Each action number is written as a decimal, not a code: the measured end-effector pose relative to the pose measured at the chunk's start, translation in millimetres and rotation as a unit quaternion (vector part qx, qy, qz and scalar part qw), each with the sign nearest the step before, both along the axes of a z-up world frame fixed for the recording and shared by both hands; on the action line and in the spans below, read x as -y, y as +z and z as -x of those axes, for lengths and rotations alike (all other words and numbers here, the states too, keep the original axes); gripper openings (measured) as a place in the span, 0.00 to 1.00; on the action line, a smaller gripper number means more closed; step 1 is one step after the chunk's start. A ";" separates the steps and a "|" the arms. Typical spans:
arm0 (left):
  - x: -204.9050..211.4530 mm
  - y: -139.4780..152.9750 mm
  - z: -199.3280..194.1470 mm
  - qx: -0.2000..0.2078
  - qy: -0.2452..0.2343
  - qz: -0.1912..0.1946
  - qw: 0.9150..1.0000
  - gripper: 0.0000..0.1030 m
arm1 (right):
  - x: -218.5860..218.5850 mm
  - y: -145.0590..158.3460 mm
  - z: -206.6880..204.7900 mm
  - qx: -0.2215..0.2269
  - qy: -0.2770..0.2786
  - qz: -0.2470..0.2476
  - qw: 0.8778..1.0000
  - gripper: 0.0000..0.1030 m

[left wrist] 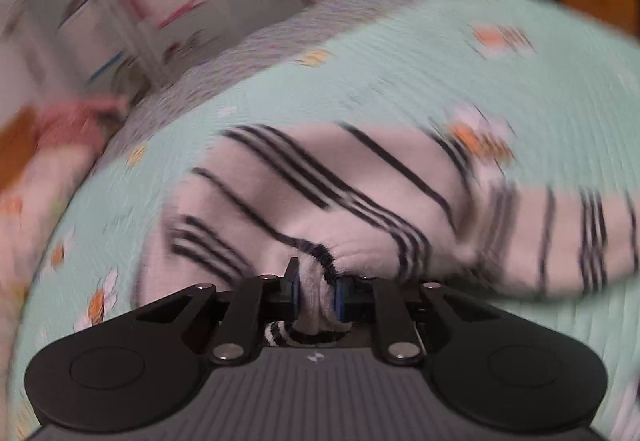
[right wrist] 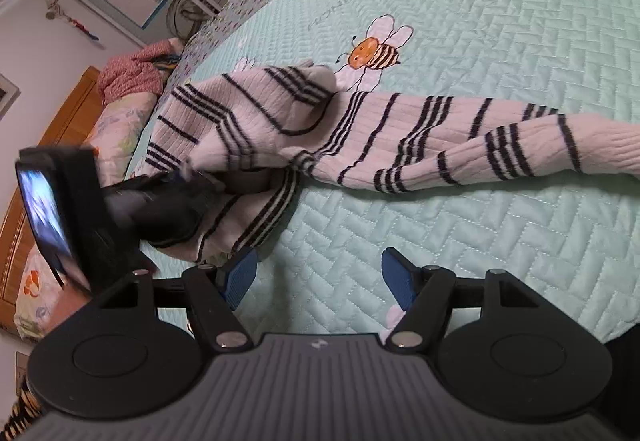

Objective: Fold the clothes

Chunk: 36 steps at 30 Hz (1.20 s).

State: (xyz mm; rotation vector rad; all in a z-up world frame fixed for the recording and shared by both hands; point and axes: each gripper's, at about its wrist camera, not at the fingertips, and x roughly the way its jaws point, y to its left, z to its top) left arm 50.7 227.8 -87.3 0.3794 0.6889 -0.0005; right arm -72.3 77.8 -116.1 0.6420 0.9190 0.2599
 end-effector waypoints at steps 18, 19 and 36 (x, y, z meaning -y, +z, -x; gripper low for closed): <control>-134.2 18.8 110.7 0.007 0.147 0.177 0.973 0.14 | -30.7 -4.2 -18.2 0.004 0.051 -0.013 0.999 0.69; -134.6 15.4 110.2 0.000 0.140 0.171 0.975 0.14 | -35.0 -2.7 -23.1 0.008 0.056 -0.015 0.998 0.69; -148.7 -0.2 116.9 -0.024 0.147 0.190 0.970 0.14 | -107.6 -50.8 -108.9 -0.044 0.067 -0.147 0.986 0.65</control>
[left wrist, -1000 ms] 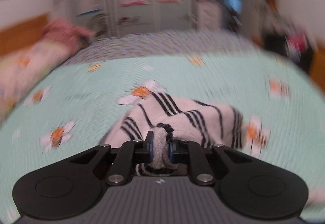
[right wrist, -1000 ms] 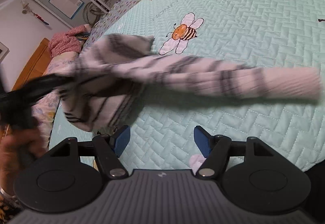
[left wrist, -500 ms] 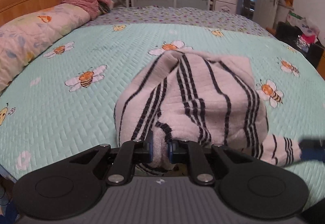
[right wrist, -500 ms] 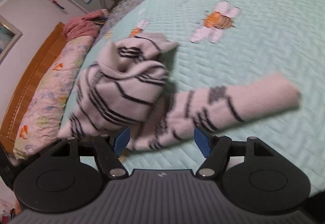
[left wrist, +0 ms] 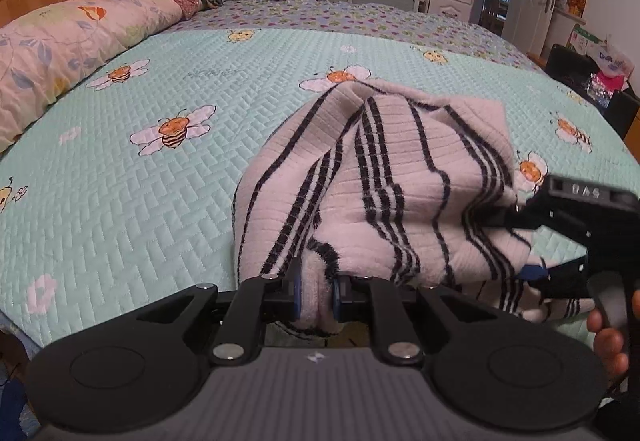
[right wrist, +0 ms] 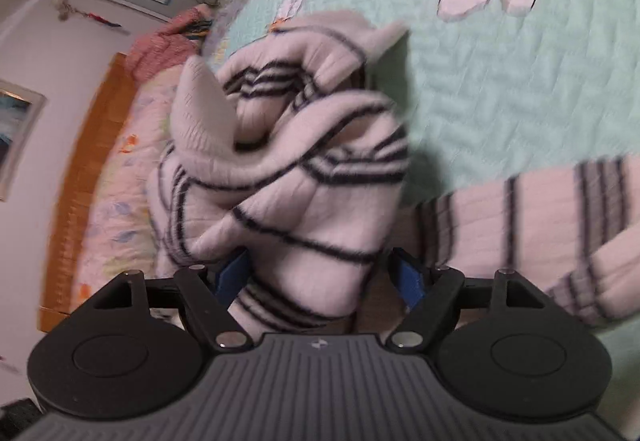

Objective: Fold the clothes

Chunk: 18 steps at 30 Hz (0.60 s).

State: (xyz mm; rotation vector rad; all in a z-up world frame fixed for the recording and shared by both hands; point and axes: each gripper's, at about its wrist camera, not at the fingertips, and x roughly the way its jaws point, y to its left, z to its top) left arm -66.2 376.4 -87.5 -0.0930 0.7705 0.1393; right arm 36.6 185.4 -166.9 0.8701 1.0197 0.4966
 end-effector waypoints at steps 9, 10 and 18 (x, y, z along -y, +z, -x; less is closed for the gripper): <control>19.3 11.5 9.6 0.022 -0.056 0.040 0.997 0.21 | 39.3 60.0 19.1 0.088 -0.035 -0.055 0.994 0.08; 25.7 17.6 13.6 0.037 -0.075 0.041 0.996 0.22 | 52.6 70.8 22.9 0.101 -0.049 -0.072 0.991 0.08; 69.6 52.7 33.1 0.114 -0.185 0.057 0.974 0.54 | 160.0 153.5 55.4 0.230 -0.178 -0.046 0.956 0.07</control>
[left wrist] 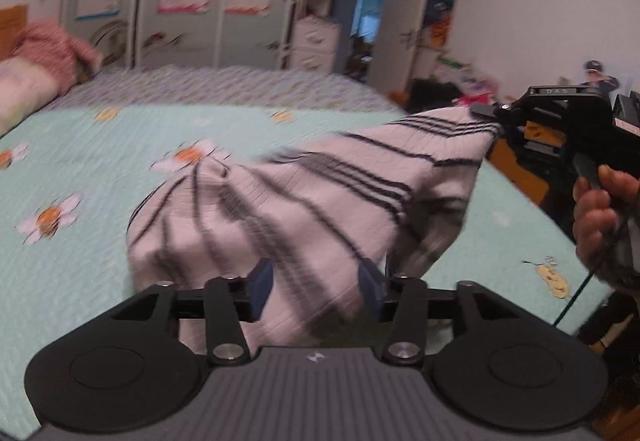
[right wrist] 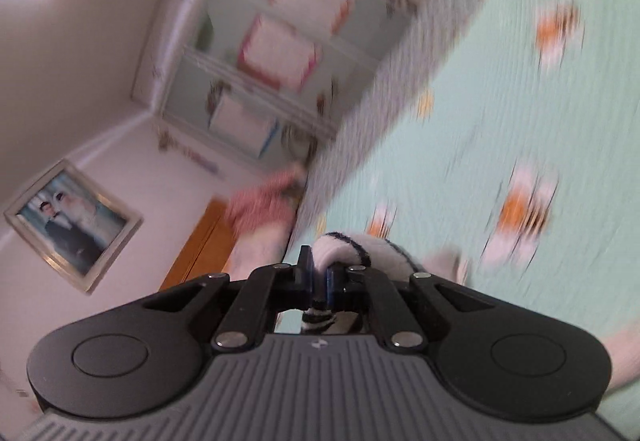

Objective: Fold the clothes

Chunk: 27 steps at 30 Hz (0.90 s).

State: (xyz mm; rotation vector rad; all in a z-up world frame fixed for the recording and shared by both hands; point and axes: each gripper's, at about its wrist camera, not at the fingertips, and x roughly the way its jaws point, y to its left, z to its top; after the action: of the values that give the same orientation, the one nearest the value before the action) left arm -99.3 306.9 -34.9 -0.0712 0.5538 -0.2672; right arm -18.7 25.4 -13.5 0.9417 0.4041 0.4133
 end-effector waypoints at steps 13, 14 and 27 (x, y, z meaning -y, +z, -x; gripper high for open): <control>14.6 -27.5 -20.0 -0.065 0.024 -0.020 0.997 0.55 | 95.6 -62.2 22.0 -0.114 -0.202 0.114 0.966 0.06; 14.5 -28.5 -21.4 -0.066 0.026 -0.023 0.997 0.55 | 96.0 -70.7 23.1 -0.124 -0.204 0.116 0.964 0.06; 23.6 -28.9 -42.0 -0.083 0.035 0.005 0.996 0.56 | 114.7 -72.8 31.7 -0.118 -0.256 0.159 0.946 0.06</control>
State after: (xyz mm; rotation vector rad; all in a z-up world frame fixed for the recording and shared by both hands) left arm -57.3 283.3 -63.7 -0.1230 0.7141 -0.1971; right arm -50.4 -89.3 -86.3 0.7451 0.4101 -0.2390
